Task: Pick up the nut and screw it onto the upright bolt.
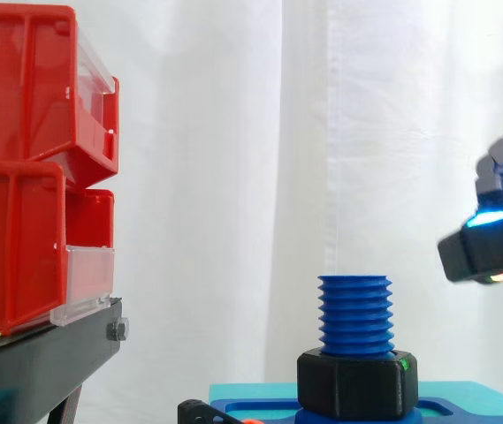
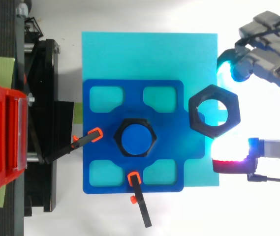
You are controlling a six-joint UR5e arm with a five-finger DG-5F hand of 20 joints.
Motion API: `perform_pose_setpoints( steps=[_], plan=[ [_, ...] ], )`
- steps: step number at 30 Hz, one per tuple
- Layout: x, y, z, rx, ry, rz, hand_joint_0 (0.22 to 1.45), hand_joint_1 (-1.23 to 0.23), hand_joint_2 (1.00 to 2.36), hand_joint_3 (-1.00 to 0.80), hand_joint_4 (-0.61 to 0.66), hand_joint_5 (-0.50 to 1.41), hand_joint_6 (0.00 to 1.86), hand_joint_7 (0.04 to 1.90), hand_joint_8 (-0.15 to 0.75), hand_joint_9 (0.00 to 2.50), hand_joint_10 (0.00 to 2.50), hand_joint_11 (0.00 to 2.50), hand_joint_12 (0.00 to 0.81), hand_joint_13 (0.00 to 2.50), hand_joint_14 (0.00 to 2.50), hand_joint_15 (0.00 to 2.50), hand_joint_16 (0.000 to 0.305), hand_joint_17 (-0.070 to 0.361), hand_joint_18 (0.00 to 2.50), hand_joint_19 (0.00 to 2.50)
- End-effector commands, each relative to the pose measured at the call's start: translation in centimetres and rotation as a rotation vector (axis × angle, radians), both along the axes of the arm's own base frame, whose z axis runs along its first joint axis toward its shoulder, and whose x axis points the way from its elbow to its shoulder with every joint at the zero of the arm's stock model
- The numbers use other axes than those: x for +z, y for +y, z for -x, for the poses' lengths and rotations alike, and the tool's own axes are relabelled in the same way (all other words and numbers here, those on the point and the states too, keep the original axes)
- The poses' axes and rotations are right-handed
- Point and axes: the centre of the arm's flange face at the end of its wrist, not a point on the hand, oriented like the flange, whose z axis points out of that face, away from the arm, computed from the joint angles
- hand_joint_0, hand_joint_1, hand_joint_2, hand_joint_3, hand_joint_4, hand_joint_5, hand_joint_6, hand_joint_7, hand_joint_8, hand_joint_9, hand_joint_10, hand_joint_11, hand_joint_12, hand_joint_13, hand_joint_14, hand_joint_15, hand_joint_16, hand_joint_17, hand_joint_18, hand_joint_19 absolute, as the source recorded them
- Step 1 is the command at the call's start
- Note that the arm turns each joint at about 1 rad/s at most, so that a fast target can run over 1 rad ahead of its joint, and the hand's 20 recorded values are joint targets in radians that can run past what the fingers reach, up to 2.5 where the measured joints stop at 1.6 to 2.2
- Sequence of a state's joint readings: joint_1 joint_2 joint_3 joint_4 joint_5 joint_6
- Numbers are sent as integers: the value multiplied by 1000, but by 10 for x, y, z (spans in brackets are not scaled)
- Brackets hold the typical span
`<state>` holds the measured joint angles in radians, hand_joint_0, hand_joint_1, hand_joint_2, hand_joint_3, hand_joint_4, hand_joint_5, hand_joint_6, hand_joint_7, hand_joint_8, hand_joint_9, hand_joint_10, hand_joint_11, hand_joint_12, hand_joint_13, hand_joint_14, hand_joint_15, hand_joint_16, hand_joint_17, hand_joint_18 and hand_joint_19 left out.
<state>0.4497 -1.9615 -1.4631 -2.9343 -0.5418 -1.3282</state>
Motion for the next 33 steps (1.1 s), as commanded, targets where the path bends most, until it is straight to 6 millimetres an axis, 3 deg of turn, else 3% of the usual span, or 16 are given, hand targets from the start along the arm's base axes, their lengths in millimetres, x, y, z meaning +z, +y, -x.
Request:
perform_pose_setpoints(
  steps=[1,9,22,33],
  plan=[
    [18,-7,-9,33,-15,-5,540,-567,1000,-500,238,-215,733,1110,314,491,5,169,324,357,0,0,36,81,178,0],
    [32,-15,-33,176,-130,-46,539,-568,1000,-500,238,-215,732,1117,313,489,5,164,322,352,0,0,35,79,170,0],
    [47,-22,-50,198,-258,-26,540,-567,1000,-500,240,-215,732,1120,313,489,5,167,320,346,0,0,35,79,165,0],
    [28,-18,-58,200,-257,-32,539,-568,1000,-500,240,-215,732,1113,315,490,5,171,321,345,0,0,35,79,162,0]
  ],
)
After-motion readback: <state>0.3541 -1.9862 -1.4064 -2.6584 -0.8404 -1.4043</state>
